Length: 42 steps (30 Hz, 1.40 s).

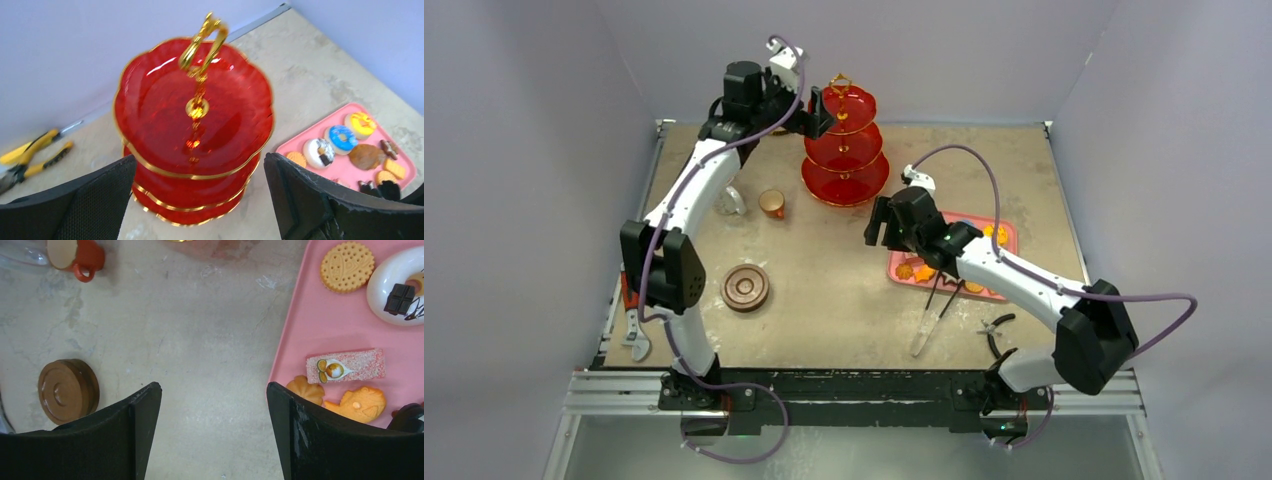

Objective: Serve the afternoon tea
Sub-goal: Move the desert table to the center of the board.

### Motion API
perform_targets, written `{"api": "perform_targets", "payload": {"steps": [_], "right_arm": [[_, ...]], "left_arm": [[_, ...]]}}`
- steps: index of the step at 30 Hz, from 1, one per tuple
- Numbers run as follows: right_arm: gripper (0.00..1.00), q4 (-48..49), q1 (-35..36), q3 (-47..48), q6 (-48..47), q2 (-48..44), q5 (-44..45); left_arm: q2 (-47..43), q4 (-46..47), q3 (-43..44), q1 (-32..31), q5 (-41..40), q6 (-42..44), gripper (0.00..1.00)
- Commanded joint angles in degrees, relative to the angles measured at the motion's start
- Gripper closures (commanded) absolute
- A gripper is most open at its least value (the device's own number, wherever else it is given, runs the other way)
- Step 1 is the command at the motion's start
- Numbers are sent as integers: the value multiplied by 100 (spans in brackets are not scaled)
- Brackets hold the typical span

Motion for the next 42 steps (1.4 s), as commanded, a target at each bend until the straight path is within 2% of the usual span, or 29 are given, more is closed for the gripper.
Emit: {"api": "perform_targets", "payload": {"steps": [1, 7, 10, 15, 21, 25, 34, 42], "right_arm": [[20, 196, -95, -54, -83, -308, -162], [23, 149, -247, -11, -30, -452, -269], [23, 144, -287, 19, 41, -500, -283], [24, 57, -364, 56, 32, -549, -290], [25, 17, -438, -50, 39, -660, -251], [27, 11, -514, -121, 81, -755, -262], [28, 14, -848, -216, 128, -833, -459], [30, 62, -1019, -225, 28, -746, -530]], "left_arm": [[276, 631, 645, -75, 437, -180, 1], [883, 1164, 1101, -126, 848, -192, 1], [1244, 1246, 1342, -144, 1007, -241, 4], [1628, 1745, 1617, -145, 1180, -320, 17], [1818, 2334, 1662, -145, 1467, -518, 42], [1979, 2663, 1798, -145, 1634, -803, 48], [1983, 2659, 1797, -154, 1721, -930, 78], [1591, 2331, 1556, -154, 1776, -1024, 88]]}}
